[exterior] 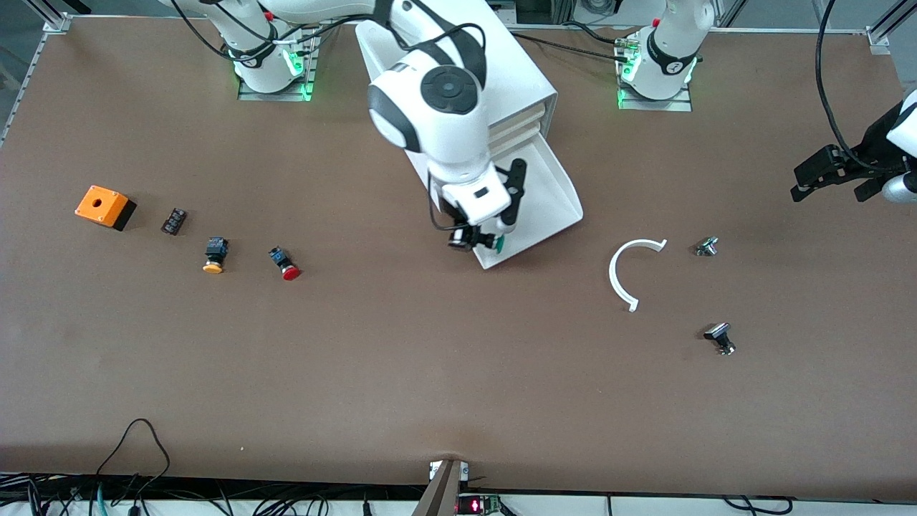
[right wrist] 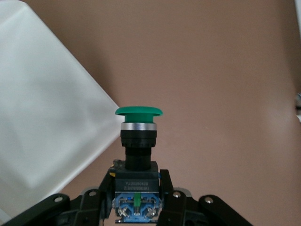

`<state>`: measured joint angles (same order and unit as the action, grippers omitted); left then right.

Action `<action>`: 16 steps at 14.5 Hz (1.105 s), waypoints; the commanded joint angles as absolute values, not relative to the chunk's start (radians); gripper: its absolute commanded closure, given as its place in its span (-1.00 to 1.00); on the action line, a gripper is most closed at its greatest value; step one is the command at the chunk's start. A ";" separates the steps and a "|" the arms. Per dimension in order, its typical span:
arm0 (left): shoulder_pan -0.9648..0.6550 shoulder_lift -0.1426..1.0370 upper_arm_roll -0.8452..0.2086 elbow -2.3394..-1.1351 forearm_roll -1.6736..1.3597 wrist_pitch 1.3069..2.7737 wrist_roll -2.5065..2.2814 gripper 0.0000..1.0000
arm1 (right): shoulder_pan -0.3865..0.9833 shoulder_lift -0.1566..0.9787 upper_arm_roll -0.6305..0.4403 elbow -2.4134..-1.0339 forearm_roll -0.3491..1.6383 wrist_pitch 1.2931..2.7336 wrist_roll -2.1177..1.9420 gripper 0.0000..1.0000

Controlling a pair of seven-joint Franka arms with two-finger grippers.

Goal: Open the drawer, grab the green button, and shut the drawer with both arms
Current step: 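Grasp the green push button with the right gripper and lift it out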

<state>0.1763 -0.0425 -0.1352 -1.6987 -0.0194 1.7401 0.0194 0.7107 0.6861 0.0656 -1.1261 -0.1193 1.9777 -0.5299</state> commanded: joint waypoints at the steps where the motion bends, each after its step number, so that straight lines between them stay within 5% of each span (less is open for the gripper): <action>1: 0.175 -0.025 -0.138 -1.664 -0.021 1.726 0.029 -0.99 | 0.654 0.640 0.075 -1.192 -0.107 1.983 -0.534 0.42; 9: 0.173 -0.020 -0.138 -1.664 -0.031 1.732 0.028 -0.99 | 0.473 0.525 0.069 -1.364 -0.109 1.985 -0.506 0.40; 16: 0.175 -0.018 -0.138 -1.664 -0.028 1.732 0.029 -0.99 | 0.328 0.586 0.071 -1.407 -0.110 2.060 -0.526 0.39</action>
